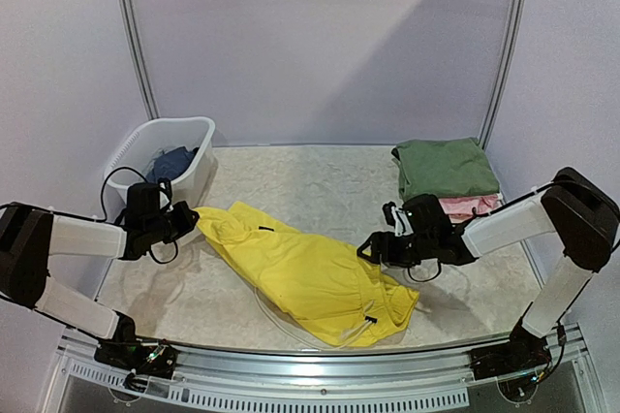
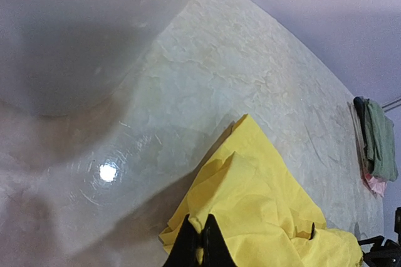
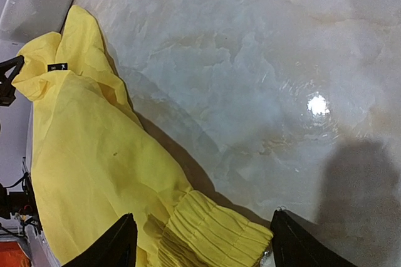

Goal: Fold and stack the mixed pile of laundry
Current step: Pick up the crumpled shorts from the center of the board.

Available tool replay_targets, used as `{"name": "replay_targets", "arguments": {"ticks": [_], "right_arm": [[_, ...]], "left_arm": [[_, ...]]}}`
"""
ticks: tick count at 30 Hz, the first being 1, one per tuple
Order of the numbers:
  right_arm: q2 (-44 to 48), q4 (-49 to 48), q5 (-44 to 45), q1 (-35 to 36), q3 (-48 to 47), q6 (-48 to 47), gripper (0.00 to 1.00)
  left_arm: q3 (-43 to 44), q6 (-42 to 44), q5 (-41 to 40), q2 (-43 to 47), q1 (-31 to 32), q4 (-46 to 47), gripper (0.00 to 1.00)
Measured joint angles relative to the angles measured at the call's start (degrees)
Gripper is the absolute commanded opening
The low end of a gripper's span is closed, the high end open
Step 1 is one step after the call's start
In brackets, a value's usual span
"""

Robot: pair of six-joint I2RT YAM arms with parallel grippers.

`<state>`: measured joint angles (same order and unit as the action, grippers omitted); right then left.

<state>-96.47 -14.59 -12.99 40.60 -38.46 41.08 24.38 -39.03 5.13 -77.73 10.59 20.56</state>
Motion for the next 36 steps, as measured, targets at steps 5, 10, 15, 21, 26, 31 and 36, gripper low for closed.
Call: {"name": "replay_targets", "arguments": {"ticks": [5, 10, 15, 21, 26, 31, 36], "right_arm": [[-1.44, -1.03, -0.11, 0.00, -0.50, -0.42, 0.53], [-1.77, -0.55, -0.26, 0.00, -0.50, -0.50, 0.26], [-1.46, 2.32, 0.39, 0.02, -1.25, -1.44, 0.07], [1.40, 6.91, 1.11, 0.02, -3.65, -3.28, 0.00], [5.03, 10.91, 2.25, 0.02, -5.60, -4.72, 0.00], [11.08, 15.93, 3.45, 0.04, -6.69, -6.38, 0.00], [18.03, 21.07, 5.05, 0.15, -8.22, -8.09, 0.00]], "left_arm": [[0.00, 0.02, 0.00, 0.02, 0.00, -0.31, 0.00], [0.00, 0.04, 0.00, 0.04, 0.00, -0.37, 0.00], [0.00, 0.02, 0.02, 0.66, 0.00, -0.70, 0.00], [0.00, 0.02, 0.24, 3.54, 0.00, -2.51, 0.00], [0.02, 0.00, 0.42, 7.61, 0.00, -4.94, 0.00], [0.09, 0.04, 0.50, 14.40, 0.00, -9.60, 0.00], [1.09, 0.04, 0.48, 22.08, 0.00, -15.26, 0.00]]}}
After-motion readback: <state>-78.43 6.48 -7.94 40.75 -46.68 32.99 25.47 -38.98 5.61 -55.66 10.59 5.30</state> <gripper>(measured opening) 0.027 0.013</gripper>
